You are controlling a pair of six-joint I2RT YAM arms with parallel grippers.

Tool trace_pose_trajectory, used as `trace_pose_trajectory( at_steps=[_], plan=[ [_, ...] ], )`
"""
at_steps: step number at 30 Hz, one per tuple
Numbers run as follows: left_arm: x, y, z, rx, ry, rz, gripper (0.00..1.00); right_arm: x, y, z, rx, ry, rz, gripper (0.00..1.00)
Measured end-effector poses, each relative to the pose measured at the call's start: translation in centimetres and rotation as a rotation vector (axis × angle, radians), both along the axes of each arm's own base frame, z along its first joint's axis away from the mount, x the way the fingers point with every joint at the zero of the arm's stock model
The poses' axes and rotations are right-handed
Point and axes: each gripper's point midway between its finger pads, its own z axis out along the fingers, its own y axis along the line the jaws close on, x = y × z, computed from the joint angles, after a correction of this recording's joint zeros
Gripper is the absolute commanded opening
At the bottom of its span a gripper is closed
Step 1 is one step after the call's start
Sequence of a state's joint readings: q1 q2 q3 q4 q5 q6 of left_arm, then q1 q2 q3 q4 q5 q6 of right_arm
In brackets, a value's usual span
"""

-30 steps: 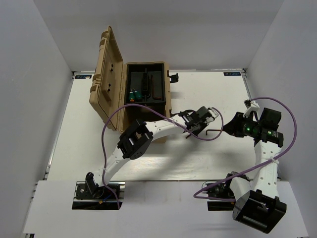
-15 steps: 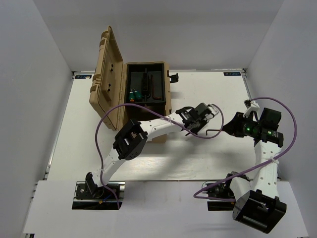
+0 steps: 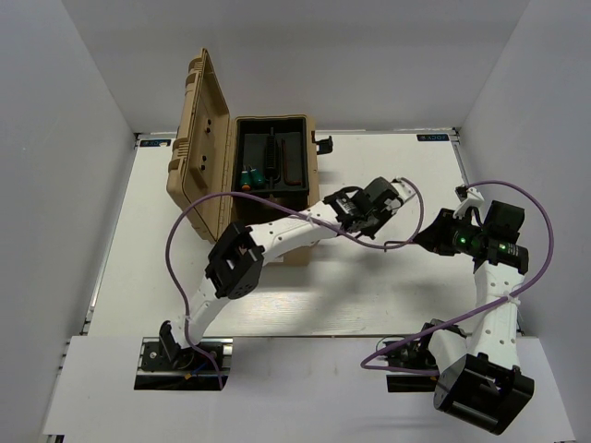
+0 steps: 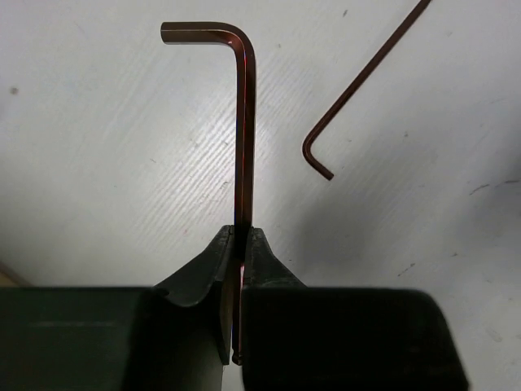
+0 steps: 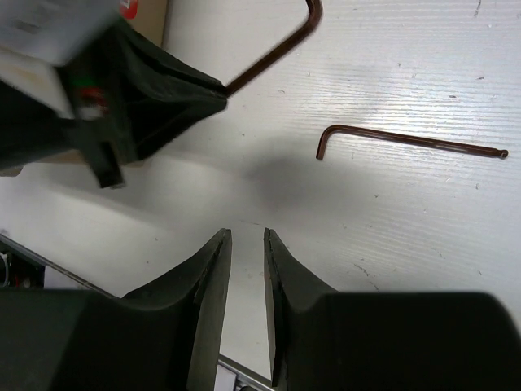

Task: Sort the tools into containers

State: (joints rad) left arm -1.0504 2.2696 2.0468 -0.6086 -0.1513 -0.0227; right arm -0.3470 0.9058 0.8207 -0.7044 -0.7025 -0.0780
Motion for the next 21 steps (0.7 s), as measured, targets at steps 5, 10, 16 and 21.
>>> trace_pose_trajectory(
  at_steps=[5, 10, 16, 21],
  plan=[
    [0.8, 0.6, 6.4, -0.082, -0.089, 0.025, 0.0, 0.0, 0.0, 0.0, 0.0, 0.0, 0.0, 0.29],
    [2.6, 3.1, 14.7, -0.201, -0.231, 0.114, 0.0, 0.0, 0.0, 0.0, 0.0, 0.0, 0.0, 0.29],
    [7.5, 9.4, 20.2, -0.267, -0.358, 0.31, 0.0, 0.0, 0.0, 0.0, 0.0, 0.0, 0.0, 0.29],
    [12.5, 15.3, 18.8, -0.206, -0.389, 0.474, 0.0, 0.0, 0.0, 0.0, 0.0, 0.0, 0.0, 0.29]
  ],
)
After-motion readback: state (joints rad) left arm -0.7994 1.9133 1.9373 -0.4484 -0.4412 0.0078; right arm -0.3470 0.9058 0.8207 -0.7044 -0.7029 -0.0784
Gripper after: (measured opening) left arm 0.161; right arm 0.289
